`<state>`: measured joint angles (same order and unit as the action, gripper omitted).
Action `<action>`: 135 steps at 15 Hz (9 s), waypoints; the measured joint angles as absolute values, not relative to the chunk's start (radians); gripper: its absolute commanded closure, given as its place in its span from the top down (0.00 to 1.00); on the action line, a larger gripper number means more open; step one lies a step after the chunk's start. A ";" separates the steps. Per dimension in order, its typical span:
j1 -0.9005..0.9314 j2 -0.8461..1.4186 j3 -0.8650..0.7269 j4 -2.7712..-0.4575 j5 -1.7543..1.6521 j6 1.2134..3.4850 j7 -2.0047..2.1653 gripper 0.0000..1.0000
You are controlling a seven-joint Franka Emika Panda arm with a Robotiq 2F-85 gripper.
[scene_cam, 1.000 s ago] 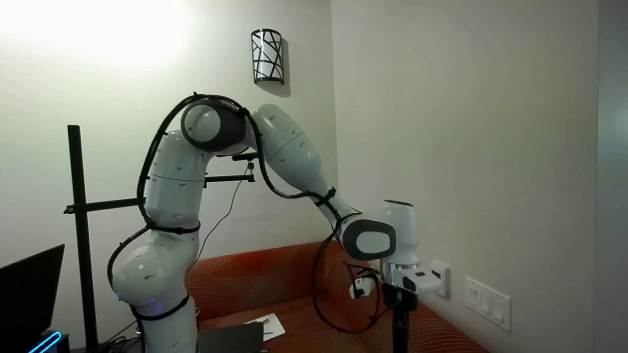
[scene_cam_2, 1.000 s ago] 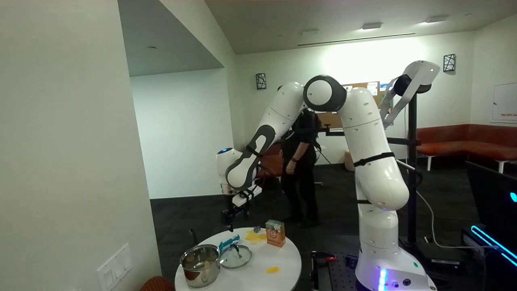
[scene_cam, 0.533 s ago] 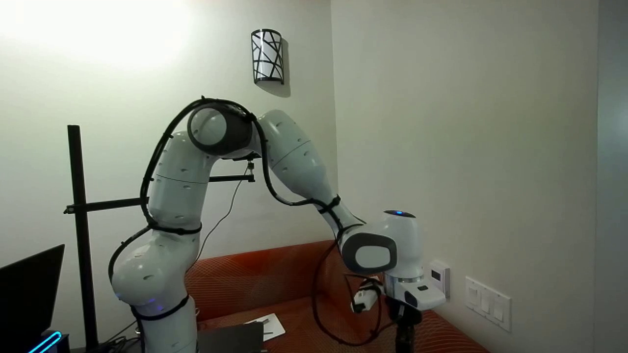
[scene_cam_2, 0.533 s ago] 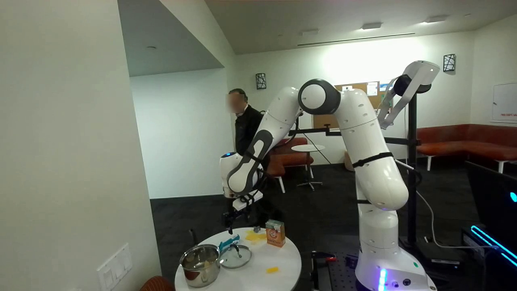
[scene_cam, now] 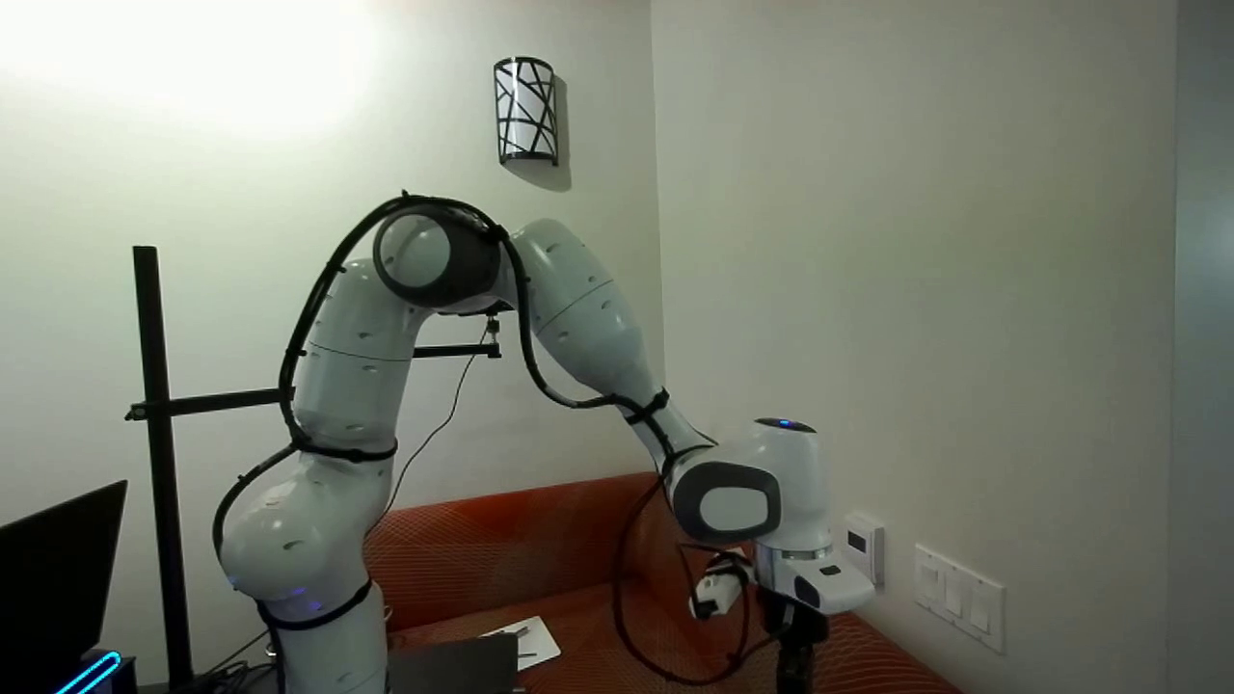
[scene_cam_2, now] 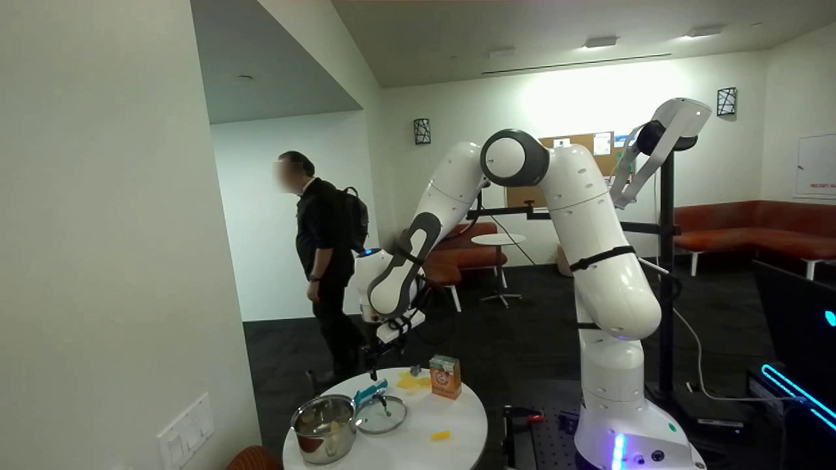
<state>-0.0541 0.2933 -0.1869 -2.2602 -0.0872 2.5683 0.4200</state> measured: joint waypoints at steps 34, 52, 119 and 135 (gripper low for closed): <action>-0.266 0.808 -0.133 -1.759 0.004 2.464 0.002 1.00; -0.265 0.848 -0.133 -1.734 0.004 2.460 -0.013 0.00; -0.053 0.666 -0.125 -1.662 -0.022 2.290 0.201 0.04; -0.034 0.694 -0.115 -1.635 -0.076 2.278 0.160 0.04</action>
